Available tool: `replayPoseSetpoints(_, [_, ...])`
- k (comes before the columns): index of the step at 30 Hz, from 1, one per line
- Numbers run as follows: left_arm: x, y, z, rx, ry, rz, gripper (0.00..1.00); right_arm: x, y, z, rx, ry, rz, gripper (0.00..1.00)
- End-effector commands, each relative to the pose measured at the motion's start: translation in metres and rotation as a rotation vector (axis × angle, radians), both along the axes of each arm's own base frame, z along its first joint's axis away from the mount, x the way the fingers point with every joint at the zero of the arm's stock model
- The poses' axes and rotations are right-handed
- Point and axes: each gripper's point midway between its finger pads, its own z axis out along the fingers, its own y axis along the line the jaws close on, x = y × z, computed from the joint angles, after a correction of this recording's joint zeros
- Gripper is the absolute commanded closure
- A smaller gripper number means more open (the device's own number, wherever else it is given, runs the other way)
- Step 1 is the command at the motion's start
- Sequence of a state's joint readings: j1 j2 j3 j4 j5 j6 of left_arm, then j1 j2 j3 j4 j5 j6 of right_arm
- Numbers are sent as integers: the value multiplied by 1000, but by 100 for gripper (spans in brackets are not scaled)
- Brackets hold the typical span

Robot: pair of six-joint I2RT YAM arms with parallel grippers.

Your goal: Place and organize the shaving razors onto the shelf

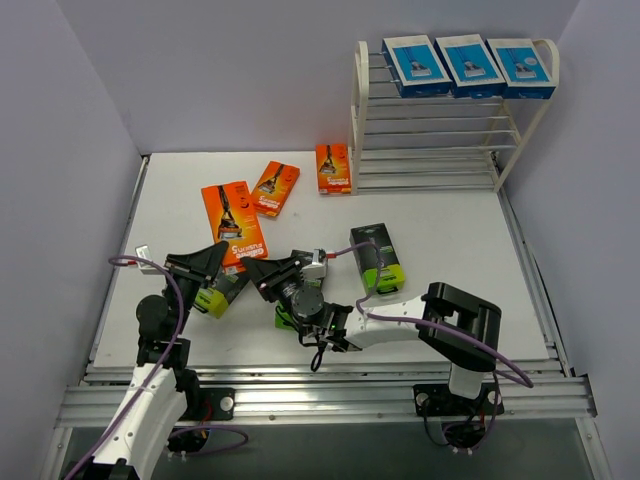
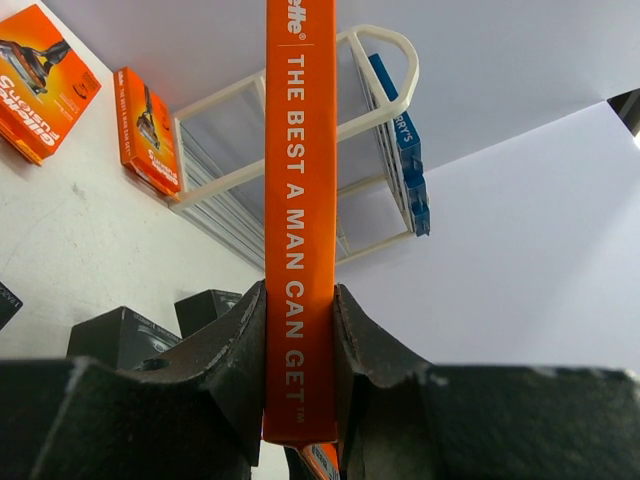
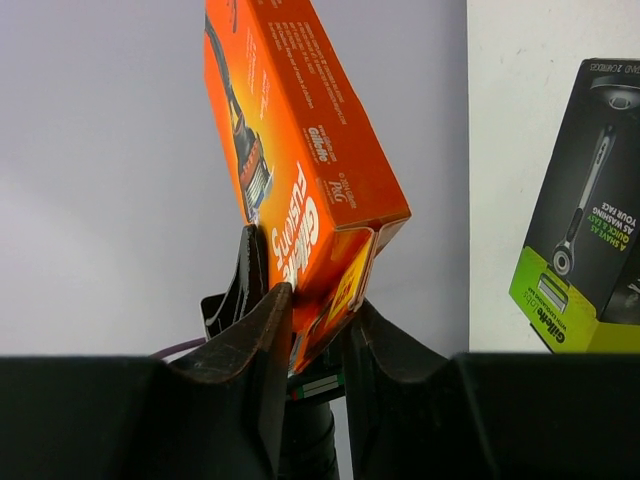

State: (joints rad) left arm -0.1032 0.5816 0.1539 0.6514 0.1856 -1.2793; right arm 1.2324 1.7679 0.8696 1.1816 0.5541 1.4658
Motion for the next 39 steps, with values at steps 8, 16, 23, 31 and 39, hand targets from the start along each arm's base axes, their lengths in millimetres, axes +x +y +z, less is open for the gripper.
replayPoseSetpoints(8, [-14,-6,27,-42,-127,-46,98,10,-7,33,110,-27,-62,64])
replayPoseSetpoints(16, [-17,-8,25,-47,-128,-57,98,15,-11,39,115,-32,-83,69])
replayPoseSetpoints(23, [-17,-9,17,-37,-115,-62,98,17,-9,34,120,-23,-81,73])
replayPoseSetpoints(31, [-17,-12,14,-12,-100,-76,77,19,-9,33,128,-22,-75,100])
replayPoseSetpoints(39, [-11,-15,9,11,-37,-85,45,22,-26,35,119,-29,-100,100])
